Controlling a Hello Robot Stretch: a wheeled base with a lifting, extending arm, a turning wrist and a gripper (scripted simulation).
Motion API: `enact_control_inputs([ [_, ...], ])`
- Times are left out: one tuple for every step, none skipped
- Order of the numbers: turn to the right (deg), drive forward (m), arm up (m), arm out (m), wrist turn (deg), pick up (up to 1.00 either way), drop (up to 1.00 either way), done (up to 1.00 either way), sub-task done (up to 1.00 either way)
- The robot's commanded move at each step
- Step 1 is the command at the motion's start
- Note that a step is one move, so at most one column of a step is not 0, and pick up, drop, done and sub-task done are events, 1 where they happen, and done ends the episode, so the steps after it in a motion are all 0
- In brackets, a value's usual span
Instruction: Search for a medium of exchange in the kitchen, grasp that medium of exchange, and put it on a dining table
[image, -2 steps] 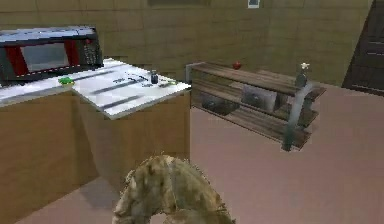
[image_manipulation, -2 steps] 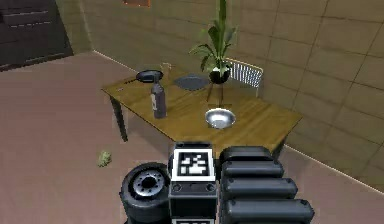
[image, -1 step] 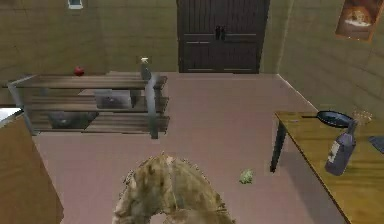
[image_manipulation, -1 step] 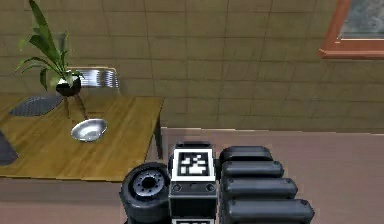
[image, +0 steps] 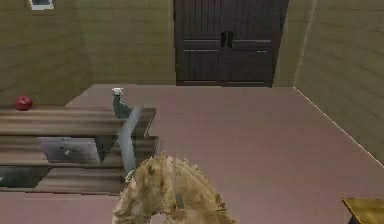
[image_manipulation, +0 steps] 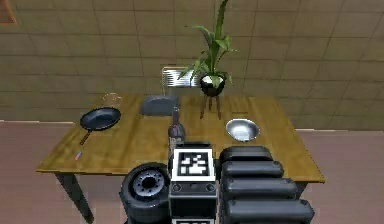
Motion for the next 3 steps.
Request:
enact_control_inputs([
  [-45.0, 0.00, 0.00, 0.00, 0.0, 0.00, 0.00, 0.00, 0.00],
  [-42.0, 0.00, 0.00, 0.00, 0.0, 0.00, 0.00, 0.00, 0.00],
  [45.0, 0.00, 0.00, 0.00, 0.0, 0.00, 0.00, 0.00, 0.00],
])
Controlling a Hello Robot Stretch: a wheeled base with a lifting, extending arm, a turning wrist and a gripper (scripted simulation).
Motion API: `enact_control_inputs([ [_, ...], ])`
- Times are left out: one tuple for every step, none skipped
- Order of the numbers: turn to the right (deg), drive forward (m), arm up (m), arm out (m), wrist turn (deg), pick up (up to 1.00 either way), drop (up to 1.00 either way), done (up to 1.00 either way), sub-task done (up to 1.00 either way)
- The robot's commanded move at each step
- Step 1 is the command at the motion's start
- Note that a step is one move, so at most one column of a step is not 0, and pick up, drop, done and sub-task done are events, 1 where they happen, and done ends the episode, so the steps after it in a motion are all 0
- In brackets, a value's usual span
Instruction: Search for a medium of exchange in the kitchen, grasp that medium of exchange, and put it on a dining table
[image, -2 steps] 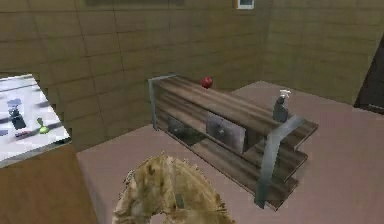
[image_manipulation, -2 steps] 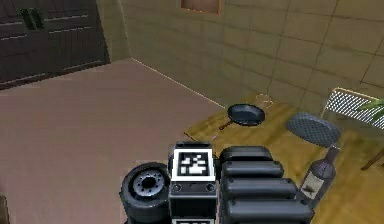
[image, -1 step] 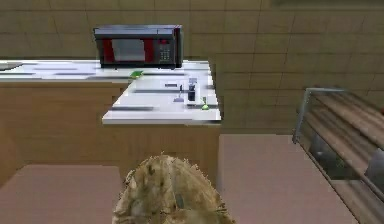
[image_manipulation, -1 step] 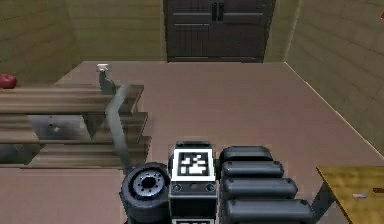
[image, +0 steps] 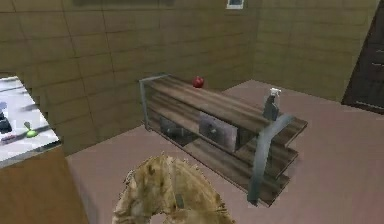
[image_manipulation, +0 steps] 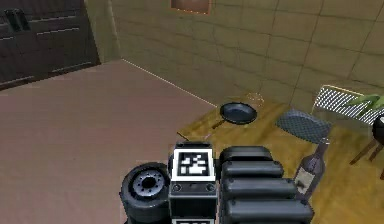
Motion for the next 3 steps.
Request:
enact_control_inputs([
  [30.0, 0.00, 0.00, 0.00, 0.0, 0.00, 0.00, 0.00, 0.00],
  [3.0, 0.00, 0.00, 0.00, 0.0, 0.00, 0.00, 0.00, 0.00],
  [0.0, 0.00, 0.00, 0.48, 0.0, 0.00, 0.00, 0.00, 0.00],
])
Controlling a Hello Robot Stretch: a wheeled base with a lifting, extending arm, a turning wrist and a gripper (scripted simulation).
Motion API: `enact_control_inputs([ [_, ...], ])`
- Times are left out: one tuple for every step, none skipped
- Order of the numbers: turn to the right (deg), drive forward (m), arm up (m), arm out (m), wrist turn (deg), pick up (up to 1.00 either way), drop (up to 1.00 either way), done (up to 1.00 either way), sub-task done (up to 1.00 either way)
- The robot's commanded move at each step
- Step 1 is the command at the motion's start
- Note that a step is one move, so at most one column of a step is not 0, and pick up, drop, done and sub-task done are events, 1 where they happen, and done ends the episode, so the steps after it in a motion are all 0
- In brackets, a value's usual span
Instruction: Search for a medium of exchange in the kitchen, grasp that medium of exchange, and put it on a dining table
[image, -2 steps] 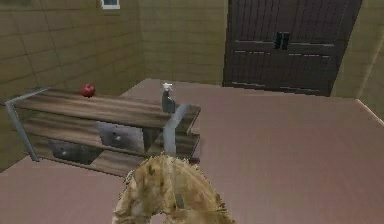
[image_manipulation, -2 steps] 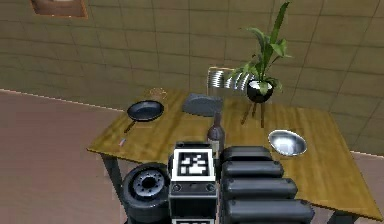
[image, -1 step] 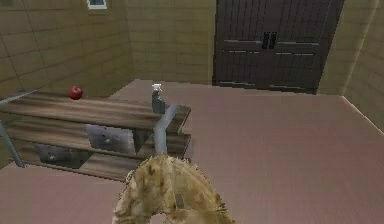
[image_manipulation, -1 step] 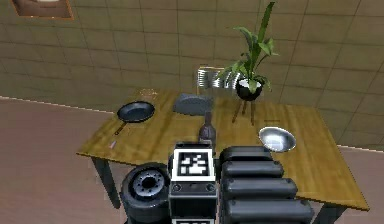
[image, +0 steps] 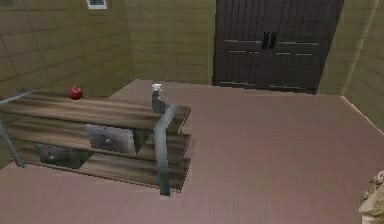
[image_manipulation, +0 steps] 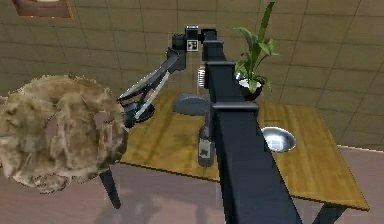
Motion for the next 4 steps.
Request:
enact_control_inputs([
  [0.0, 0.00, 0.00, 0.00, 45.0, 0.00, 0.00, 0.00, 0.00],
  [0.0, 0.00, 0.00, 0.00, 45.0, 0.00, 0.00, 0.00, 0.00],
  [0.0, 0.00, 0.00, 0.00, 45.0, 0.00, 0.00, 0.00, 0.00],
  [0.0, 0.00, 0.00, 0.00, 18.0, 0.00, 0.00, 0.00, 0.00],
])
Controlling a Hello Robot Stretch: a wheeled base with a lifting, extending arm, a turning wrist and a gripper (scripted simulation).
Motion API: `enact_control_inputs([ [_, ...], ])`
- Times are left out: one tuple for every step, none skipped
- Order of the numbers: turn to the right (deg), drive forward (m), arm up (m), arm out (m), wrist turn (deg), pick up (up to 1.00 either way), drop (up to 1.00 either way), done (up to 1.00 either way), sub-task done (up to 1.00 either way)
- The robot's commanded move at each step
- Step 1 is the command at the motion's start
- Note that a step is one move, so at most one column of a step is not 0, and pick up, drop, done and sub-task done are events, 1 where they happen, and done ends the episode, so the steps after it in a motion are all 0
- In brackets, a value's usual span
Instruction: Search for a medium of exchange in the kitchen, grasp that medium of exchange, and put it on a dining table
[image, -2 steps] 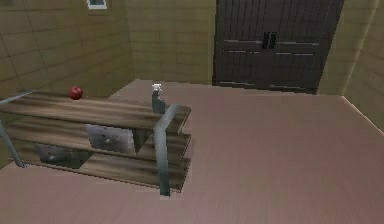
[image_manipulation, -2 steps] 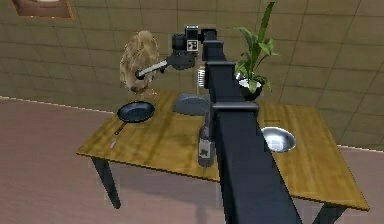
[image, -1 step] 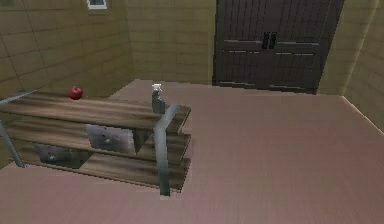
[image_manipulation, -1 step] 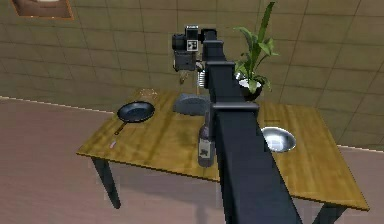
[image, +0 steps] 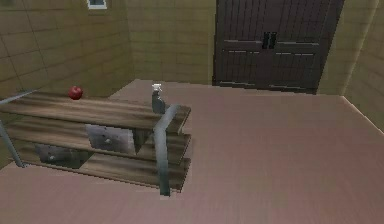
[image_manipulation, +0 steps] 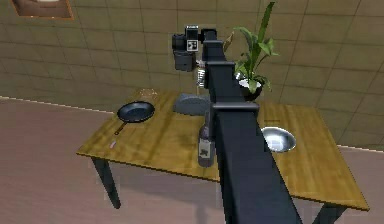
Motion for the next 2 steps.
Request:
enact_control_inputs([
  [0.0, 0.00, -0.14, 0.00, 0.0, 0.00, 0.00, 0.00, 0.00],
  [0.0, 0.00, -0.32, 0.00, 0.0, 0.00, 0.00, 0.00, 0.00],
])
